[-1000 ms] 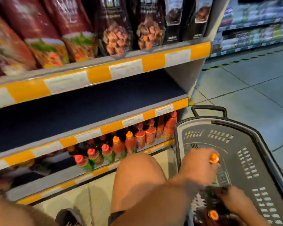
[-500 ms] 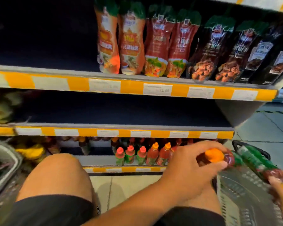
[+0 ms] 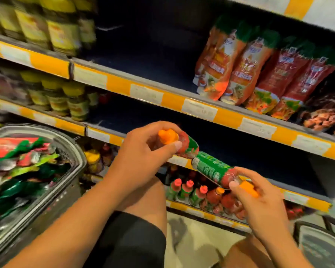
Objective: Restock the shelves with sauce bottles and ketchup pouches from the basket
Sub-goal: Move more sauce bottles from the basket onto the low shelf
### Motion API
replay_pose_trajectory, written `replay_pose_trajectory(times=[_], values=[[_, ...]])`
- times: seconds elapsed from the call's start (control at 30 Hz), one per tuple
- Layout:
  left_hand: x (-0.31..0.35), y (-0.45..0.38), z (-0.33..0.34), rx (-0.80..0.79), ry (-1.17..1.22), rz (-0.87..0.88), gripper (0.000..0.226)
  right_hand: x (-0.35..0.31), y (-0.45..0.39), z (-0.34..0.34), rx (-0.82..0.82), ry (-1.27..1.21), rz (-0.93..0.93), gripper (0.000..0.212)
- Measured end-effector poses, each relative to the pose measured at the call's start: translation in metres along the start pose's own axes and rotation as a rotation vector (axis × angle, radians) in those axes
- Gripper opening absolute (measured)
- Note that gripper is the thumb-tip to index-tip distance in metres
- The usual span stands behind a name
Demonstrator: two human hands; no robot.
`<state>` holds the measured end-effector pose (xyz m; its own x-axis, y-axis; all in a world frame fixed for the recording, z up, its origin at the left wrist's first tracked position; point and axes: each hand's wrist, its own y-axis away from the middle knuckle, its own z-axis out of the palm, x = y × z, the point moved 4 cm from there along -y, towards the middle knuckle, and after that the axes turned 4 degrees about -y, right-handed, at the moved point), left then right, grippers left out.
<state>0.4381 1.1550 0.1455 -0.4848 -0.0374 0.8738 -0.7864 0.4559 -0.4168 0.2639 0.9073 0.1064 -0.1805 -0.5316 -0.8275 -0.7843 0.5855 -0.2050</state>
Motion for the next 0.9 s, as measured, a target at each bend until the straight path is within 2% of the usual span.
replay_pose_trajectory(times=[0.2, 0.37, 0.47, 0.6, 0.73, 0.8, 0.9], values=[[-0.06, 0.026, -0.055, 0.146, -0.113, -0.166, 0.025, 0.002, -0.03, 0.088, -0.185, 0.192, -0.016, 0.031], [-0.111, 0.051, -0.063, 0.223, -0.249, -0.261, 0.021, 0.026, -0.049, 0.139, -0.319, 0.337, -0.016, 0.027], [-0.151, 0.063, -0.056, 0.246, -0.222, -0.346, 0.02, 0.04, -0.059, 0.16, -0.386, 0.353, -0.003, 0.029], [-0.207, 0.07, -0.036, 0.213, -0.223, -0.471, 0.02, 0.059, -0.074, 0.182, -0.521, 0.412, -0.018, 0.035], [-0.257, 0.071, -0.014, 0.125, -0.204, -0.556, 0.007, 0.083, -0.087, 0.212, -0.664, 0.478, 0.066, 0.036], [-0.276, 0.069, -0.006, 0.106, -0.202, -0.584, 0.009, 0.094, -0.09, 0.226, -0.681, 0.505, 0.13, 0.048], [-0.3, 0.062, 0.005, 0.07, -0.259, -0.609, 0.019, 0.101, -0.093, 0.248, -0.703, 0.571, 0.114, 0.055]])
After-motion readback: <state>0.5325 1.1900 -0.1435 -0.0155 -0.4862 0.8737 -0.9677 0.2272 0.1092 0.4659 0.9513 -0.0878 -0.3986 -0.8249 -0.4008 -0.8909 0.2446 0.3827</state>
